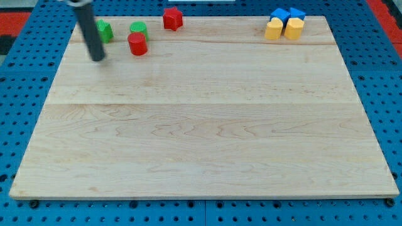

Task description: Slide red star slightly right

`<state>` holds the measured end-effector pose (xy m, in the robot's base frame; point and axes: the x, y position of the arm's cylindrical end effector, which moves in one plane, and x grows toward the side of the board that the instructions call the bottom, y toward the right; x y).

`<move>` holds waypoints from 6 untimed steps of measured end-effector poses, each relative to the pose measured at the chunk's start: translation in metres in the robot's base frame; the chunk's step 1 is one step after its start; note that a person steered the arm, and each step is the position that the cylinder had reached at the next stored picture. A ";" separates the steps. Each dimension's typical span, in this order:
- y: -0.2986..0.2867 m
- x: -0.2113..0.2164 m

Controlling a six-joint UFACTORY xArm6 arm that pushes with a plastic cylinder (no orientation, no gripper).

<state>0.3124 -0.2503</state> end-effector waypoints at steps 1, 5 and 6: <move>-0.045 -0.060; 0.137 -0.120; 0.196 -0.103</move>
